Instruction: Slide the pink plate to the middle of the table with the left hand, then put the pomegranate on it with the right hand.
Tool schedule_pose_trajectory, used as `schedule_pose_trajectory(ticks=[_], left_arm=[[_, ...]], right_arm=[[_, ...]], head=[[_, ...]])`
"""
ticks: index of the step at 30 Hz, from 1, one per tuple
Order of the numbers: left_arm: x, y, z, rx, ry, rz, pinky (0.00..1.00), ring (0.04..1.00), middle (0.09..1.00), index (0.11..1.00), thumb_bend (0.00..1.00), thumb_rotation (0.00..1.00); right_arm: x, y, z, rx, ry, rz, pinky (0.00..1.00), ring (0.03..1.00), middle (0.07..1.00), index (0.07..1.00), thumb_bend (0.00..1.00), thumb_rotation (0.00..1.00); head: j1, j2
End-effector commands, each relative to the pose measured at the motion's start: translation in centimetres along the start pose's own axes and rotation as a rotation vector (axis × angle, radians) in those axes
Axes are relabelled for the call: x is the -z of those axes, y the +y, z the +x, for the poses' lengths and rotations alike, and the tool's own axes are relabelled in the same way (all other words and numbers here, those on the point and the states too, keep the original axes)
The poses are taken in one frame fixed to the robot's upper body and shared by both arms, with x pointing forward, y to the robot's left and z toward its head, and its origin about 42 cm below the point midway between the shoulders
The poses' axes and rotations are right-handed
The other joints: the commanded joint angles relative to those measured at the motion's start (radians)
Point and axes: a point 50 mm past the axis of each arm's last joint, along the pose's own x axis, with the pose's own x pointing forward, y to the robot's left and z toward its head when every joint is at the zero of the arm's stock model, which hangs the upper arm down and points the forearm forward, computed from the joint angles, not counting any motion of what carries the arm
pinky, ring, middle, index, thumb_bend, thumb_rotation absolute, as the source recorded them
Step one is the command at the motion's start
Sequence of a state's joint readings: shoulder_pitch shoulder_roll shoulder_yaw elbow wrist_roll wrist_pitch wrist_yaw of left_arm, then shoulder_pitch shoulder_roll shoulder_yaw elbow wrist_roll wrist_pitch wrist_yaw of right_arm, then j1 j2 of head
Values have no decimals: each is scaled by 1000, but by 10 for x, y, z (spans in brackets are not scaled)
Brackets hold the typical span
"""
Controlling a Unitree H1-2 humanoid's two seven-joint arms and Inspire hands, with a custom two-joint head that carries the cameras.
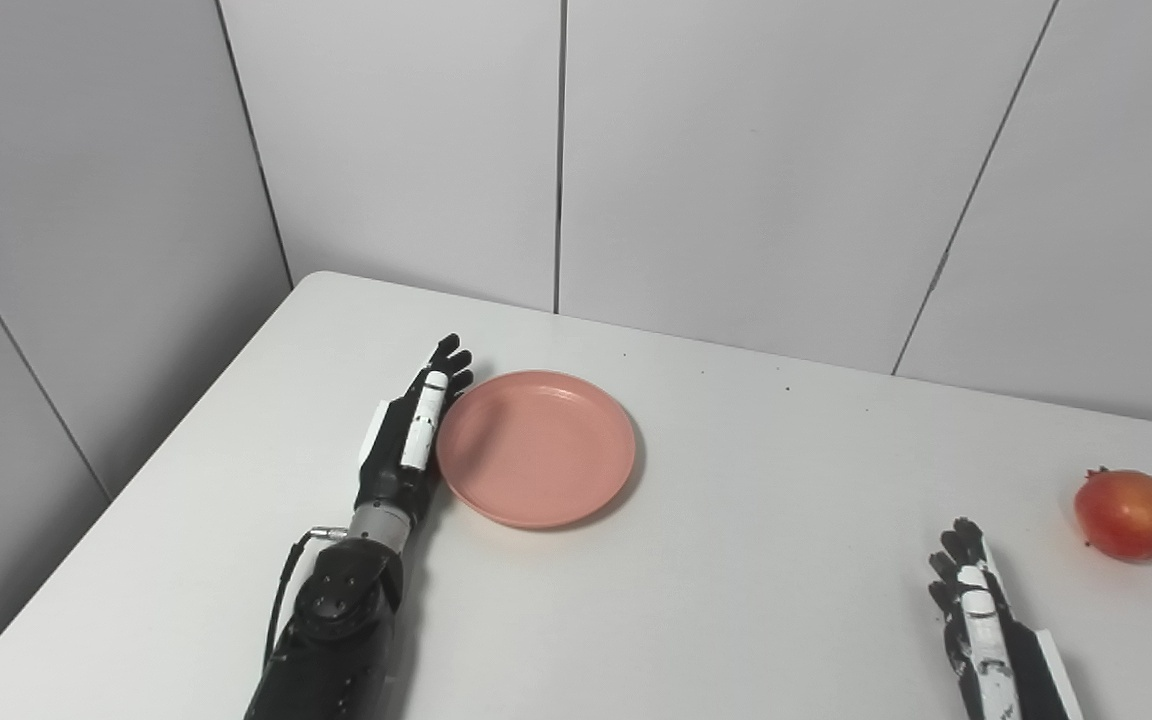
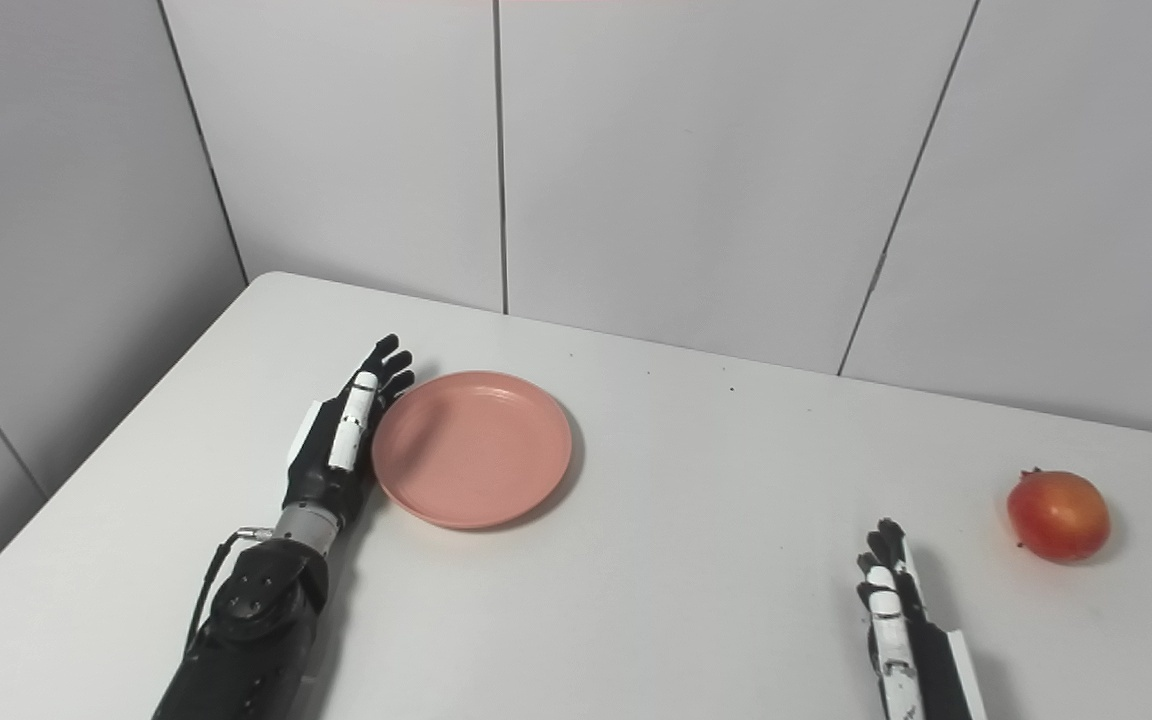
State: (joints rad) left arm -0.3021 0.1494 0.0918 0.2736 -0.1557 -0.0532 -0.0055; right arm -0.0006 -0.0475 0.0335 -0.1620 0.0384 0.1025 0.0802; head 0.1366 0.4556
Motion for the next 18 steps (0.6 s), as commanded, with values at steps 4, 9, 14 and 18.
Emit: schedule_pose_trajectory(ticks=[4,9,14,18], left_arm=[[-1,-33,-2,107,12,-32,929,927,933,912,416,1000],[-4,-43,-4,143,12,-29,938,932,938,913,423,1000],[-6,-56,-7,175,20,-32,943,937,939,917,423,1000],[-6,-63,-9,195,32,-41,948,940,940,923,423,1000]], right_arm=[[-9,7,5,-22,-63,-8,999,986,1000,1000,255,1000],[-8,8,6,-22,-61,0,999,989,1000,1000,265,1000],[-10,11,6,-25,-63,4,996,989,1000,1000,270,1000],[-10,12,7,-24,-61,2,996,987,1000,1000,271,1000]], head=[[-8,7],[-20,13],[-35,20],[-44,25]])
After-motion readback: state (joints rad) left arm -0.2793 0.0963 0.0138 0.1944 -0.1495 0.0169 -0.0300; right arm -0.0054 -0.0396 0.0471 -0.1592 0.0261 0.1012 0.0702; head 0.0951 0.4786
